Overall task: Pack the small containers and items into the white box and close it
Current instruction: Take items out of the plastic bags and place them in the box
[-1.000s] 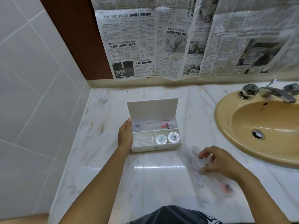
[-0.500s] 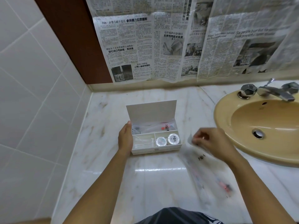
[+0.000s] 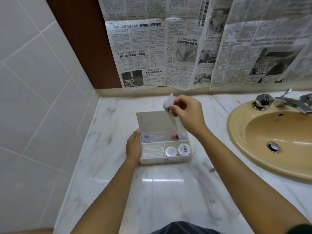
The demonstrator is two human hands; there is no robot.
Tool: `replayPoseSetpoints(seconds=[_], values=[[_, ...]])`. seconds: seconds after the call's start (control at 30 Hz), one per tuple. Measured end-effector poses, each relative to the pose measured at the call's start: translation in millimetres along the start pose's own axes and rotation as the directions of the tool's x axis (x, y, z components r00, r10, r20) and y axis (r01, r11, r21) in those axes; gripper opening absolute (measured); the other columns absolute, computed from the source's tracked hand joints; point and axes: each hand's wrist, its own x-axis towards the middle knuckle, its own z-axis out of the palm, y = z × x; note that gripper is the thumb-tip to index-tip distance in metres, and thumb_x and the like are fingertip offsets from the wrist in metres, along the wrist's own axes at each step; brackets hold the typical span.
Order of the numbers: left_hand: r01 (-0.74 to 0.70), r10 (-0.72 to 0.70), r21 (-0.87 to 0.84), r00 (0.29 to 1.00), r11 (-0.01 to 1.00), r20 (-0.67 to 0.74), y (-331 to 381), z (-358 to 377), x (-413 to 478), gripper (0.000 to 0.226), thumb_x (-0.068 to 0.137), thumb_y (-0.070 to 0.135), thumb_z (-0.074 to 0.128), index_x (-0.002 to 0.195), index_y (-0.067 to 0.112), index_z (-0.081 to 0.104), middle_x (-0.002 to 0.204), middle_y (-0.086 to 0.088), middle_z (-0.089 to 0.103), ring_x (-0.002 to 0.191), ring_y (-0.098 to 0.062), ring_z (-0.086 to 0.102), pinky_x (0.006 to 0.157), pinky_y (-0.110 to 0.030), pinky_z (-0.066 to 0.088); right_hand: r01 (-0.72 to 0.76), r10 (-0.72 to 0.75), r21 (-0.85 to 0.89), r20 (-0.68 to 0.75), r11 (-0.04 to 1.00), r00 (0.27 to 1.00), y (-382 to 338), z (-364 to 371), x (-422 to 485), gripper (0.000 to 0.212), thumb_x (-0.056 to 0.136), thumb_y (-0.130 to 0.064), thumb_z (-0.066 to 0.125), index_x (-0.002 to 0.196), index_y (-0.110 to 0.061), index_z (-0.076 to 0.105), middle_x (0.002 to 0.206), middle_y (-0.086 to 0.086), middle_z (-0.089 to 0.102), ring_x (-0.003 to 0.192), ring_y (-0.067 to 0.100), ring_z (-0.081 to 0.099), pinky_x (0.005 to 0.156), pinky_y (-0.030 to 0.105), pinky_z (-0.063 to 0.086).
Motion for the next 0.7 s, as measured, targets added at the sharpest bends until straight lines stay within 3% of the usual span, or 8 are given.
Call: replayPoseSetpoints(seconds=[0.1,0.2,0.3,0.37,0.43,0.5,0.6,0.7], values=[[-0.003,0.003,0.007,1.000,1.000,0.001,-2,0,2,0.037,0.101,0.050,0.040,0.104,0.030,0.071,0.107,0.010,0.072,0.106,-0.011,0.064,0.097,-0.029,0.047,-0.037,0.041,-0.042,0.098,0.998,0.994,13,11,-7,0.009,0.084,-0.004,0.070,0.077,-0.010,0.070,0.066,0.007,0.070,0.058,0.017,0.065,0.063,0.028,0.055],[0.003,-0.003,0.001,1.000,1.000,-0.009,1,1,0,0.036,0.102,0.047,0.040,0.104,0.028,0.070,0.106,0.008,0.072,0.102,-0.011,0.065,0.090,-0.027,0.048,-0.041,0.062,-0.110,0.200,0.993,0.978,18,21,-10,0.006,0.084,-0.010,0.071,0.079,-0.012,0.070,0.067,0.003,0.069,0.060,0.016,0.065,0.063,0.031,0.056],[0.008,-0.008,0.000,1.000,1.000,-0.009,5,1,-3,0.038,0.103,0.045,0.039,0.100,0.025,0.071,0.101,0.006,0.073,0.096,-0.011,0.065,0.078,-0.023,0.046,0.041,0.033,-0.221,0.319,0.974,0.947,21,33,-6,0.017,0.085,-0.013,0.071,0.071,-0.021,0.065,0.064,-0.008,0.066,0.060,0.005,0.060,0.062,0.015,0.047],[0.003,-0.003,0.000,1.000,1.000,-0.009,7,2,-4,0.038,0.104,0.043,0.038,0.093,0.025,0.070,0.096,0.006,0.072,0.091,-0.009,0.064,0.074,-0.022,0.044,0.121,0.004,-0.303,0.381,0.945,0.925,23,45,-4,0.017,0.085,-0.014,0.072,0.071,-0.023,0.066,0.068,-0.010,0.066,0.062,0.003,0.058,0.064,0.015,0.044],[-0.001,0.001,0.003,1.000,1.000,-0.010,7,2,-4,0.040,0.104,0.043,0.038,0.091,0.020,0.068,0.091,0.006,0.070,0.086,-0.008,0.062,0.071,-0.022,0.043,0.223,-0.034,-0.389,0.437,0.894,0.899,27,58,-5,0.003,0.084,-0.013,0.072,0.081,-0.014,0.073,0.081,-0.002,0.069,0.072,0.011,0.059,0.070,0.024,0.048],[-0.006,0.006,0.009,1.000,1.000,-0.001,4,1,-3,0.043,0.103,0.045,0.038,0.093,0.013,0.065,0.087,0.004,0.066,0.081,-0.009,0.058,0.072,-0.023,0.044,0.312,-0.048,-0.461,0.499,0.831,0.866,33,73,-8,0.006,0.085,-0.013,0.070,0.087,-0.010,0.075,0.089,0.003,0.068,0.080,0.019,0.062,0.072,0.033,0.051],[-0.006,0.006,0.011,1.000,1.000,0.003,-1,1,1,0.051,0.100,0.051,0.038,0.095,0.005,0.061,0.086,-0.004,0.065,0.082,-0.015,0.057,0.076,-0.031,0.046,0.350,0.008,-0.544,0.548,0.762,0.836,38,93,-14,0.007,0.083,-0.010,0.068,0.084,-0.007,0.074,0.088,0.009,0.067,0.080,0.027,0.064,0.071,0.037,0.053],[0.005,-0.005,-0.011,1.000,1.000,0.008,1,1,0,0.043,0.103,0.047,0.037,0.092,0.016,0.065,0.093,0.001,0.068,0.086,-0.011,0.061,0.077,-0.024,0.047,0.332,0.087,-0.617,0.549,0.713,0.832,44,107,-15,0.009,0.080,-0.004,0.065,0.077,-0.001,0.072,0.080,0.014,0.067,0.076,0.031,0.065,0.067,0.034,0.054]])
